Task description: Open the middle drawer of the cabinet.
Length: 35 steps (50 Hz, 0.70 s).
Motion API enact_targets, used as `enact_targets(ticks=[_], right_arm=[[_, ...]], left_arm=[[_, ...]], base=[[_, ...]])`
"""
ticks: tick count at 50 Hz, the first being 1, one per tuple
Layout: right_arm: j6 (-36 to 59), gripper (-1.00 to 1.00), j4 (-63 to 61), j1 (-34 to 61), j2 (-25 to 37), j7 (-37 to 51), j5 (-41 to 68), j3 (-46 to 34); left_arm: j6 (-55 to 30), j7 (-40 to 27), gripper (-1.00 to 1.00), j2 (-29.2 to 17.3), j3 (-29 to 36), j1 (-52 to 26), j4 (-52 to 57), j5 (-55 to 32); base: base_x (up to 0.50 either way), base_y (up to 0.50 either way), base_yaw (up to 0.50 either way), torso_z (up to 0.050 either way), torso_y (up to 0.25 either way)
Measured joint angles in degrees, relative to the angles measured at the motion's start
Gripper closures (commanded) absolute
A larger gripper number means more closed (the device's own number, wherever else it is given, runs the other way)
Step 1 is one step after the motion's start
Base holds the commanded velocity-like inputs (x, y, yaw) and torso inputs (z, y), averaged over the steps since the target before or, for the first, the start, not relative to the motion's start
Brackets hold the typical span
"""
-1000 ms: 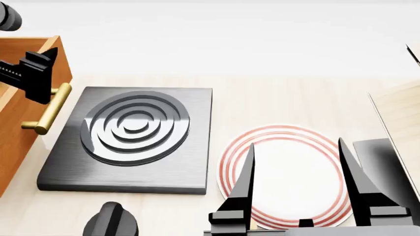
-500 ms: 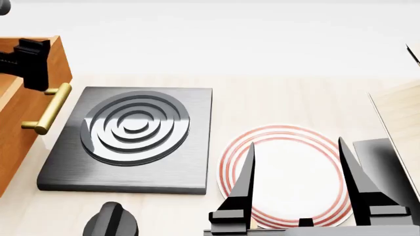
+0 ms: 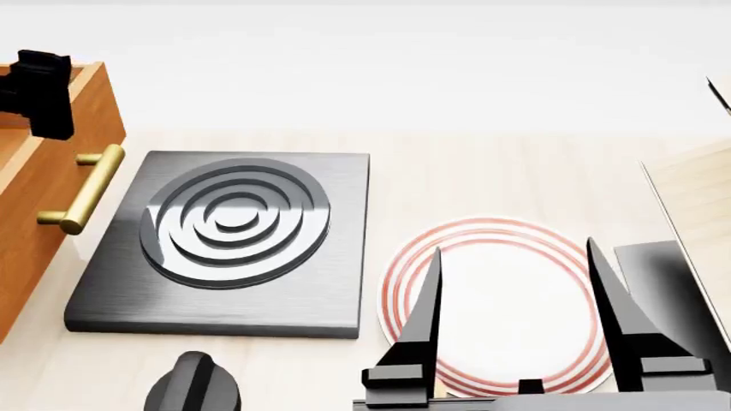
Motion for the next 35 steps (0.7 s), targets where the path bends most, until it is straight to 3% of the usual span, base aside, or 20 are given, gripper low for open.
enact_targets(ticks=[35], right_arm=[[-0.2, -1.00, 0.3, -0.2, -0.1, -0.4, -0.7, 0.0]], left_arm=[[3.7, -0.4, -1.00, 1.4, -1.3, 0.1, -7.1, 0.4]], base=[[0.00, 0.00, 0.00, -0.001, 0.000]])
